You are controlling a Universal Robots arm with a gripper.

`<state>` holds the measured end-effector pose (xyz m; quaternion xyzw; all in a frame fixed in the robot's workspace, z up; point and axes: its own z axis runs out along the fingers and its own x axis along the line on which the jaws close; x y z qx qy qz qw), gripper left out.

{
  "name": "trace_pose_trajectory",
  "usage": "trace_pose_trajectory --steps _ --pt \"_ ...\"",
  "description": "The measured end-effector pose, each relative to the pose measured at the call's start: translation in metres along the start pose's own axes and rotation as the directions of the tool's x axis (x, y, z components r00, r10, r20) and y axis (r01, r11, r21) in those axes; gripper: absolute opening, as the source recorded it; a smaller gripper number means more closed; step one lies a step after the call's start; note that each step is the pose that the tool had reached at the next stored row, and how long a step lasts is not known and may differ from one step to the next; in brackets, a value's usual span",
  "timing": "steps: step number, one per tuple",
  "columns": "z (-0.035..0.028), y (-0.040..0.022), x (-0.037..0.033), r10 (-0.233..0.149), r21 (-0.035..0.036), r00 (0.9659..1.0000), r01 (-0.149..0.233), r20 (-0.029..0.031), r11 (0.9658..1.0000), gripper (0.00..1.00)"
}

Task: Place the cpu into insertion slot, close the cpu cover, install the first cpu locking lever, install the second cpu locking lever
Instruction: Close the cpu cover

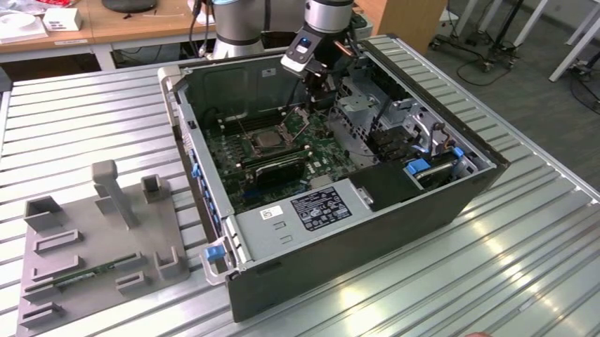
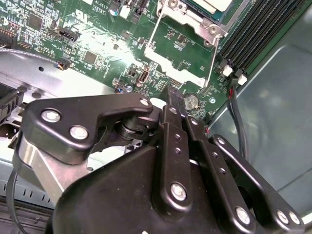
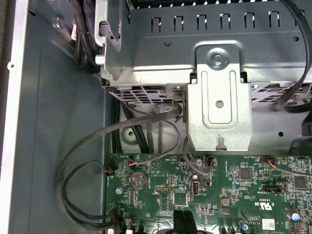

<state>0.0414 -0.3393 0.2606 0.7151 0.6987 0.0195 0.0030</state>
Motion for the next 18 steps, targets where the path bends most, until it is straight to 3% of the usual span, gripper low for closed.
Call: trace_pose_trajectory --steps 10,18 --pt "0.0064 0.0020 -0.0001 0.000 0.0001 1.0000 0.000 0.0003 1.0000 0.11" --pt "0.0160 0.0018 -0.0003 0.000 0.0001 1.0000 0.000 0.0003 1.0000 0.11"
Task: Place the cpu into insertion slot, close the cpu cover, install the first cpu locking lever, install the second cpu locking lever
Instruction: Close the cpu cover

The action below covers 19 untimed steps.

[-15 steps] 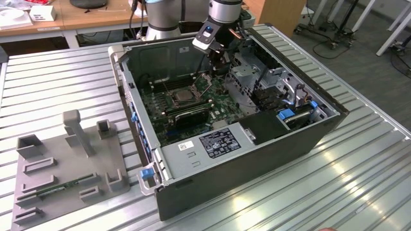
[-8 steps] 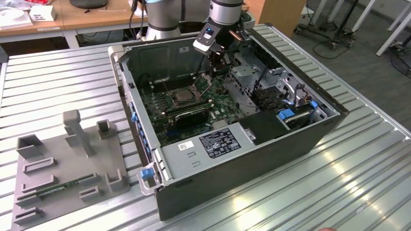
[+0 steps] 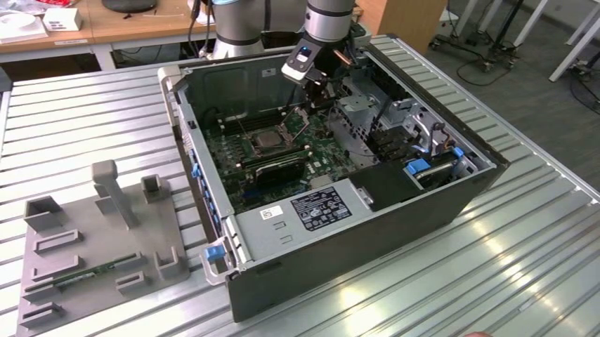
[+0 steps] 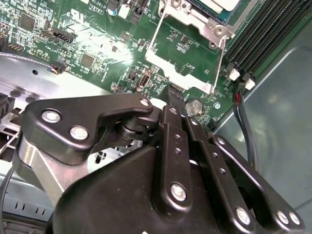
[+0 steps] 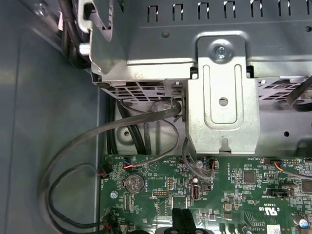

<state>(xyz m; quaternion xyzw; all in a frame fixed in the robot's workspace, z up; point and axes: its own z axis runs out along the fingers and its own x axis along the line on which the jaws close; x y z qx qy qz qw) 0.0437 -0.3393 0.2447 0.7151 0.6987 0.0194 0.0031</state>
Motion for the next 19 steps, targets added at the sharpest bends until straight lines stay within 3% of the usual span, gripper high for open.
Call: trace_pose_trajectory --steps 4,19 --pt "0.0028 -0.0001 -0.0001 0.000 0.0000 1.0000 0.000 0.0000 1.0000 0.11" --pt "0.0029 -0.0027 0.0000 0.000 0.0000 1.0000 0.000 0.0000 1.0000 0.11"
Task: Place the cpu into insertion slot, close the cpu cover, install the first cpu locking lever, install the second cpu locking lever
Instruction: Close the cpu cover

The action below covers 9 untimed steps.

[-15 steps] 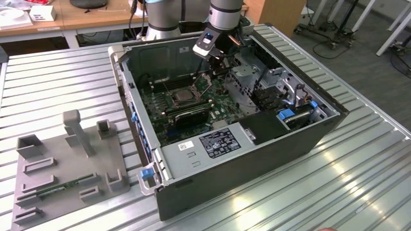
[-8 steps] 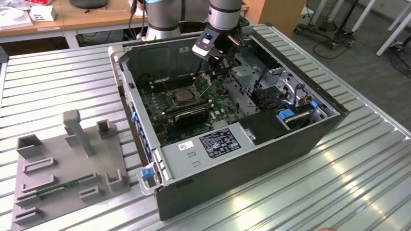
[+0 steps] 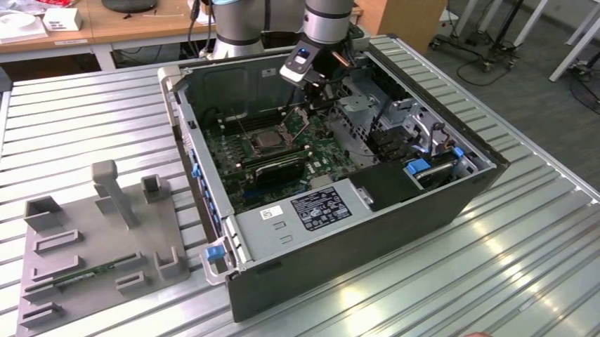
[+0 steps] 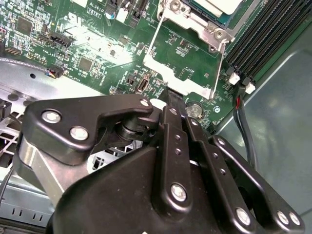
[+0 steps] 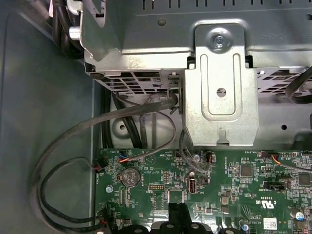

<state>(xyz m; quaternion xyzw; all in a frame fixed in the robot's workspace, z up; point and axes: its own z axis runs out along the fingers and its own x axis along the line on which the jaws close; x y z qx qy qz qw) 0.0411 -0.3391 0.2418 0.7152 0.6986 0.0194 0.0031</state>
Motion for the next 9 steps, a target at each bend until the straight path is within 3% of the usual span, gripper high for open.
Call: trace_pose_trajectory --steps 9 --pt "-0.0003 -0.0116 -0.0003 0.000 -0.0020 1.0000 0.000 -0.0002 1.0000 0.11"
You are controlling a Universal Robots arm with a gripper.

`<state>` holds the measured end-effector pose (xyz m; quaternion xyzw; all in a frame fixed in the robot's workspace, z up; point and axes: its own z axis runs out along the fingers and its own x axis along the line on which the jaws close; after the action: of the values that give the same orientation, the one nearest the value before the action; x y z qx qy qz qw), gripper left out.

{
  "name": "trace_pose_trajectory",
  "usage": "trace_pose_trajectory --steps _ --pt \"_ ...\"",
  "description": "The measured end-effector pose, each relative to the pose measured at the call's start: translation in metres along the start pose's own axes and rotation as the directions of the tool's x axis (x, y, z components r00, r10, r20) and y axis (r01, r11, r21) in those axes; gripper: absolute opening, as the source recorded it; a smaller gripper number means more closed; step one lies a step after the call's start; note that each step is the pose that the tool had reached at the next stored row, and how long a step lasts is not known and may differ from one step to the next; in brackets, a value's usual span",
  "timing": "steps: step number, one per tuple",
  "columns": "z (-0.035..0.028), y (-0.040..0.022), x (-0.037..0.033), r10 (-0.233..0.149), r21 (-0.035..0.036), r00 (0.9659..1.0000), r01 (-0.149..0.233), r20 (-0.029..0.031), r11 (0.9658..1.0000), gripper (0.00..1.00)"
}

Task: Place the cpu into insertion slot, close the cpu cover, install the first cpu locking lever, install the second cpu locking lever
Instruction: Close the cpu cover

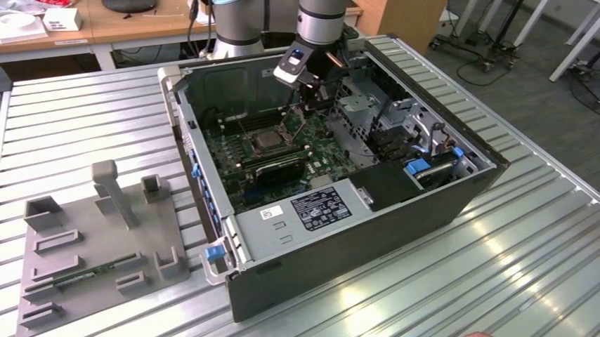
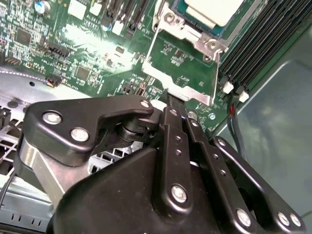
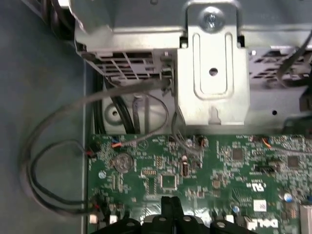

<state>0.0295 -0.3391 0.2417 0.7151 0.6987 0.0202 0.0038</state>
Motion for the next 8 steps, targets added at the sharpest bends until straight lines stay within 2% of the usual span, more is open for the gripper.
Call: trace_pose_trajectory --steps 8 --pt "-0.0006 -0.0156 -0.0004 0.000 -0.0027 1.0000 0.000 0.0000 1.0000 0.11"
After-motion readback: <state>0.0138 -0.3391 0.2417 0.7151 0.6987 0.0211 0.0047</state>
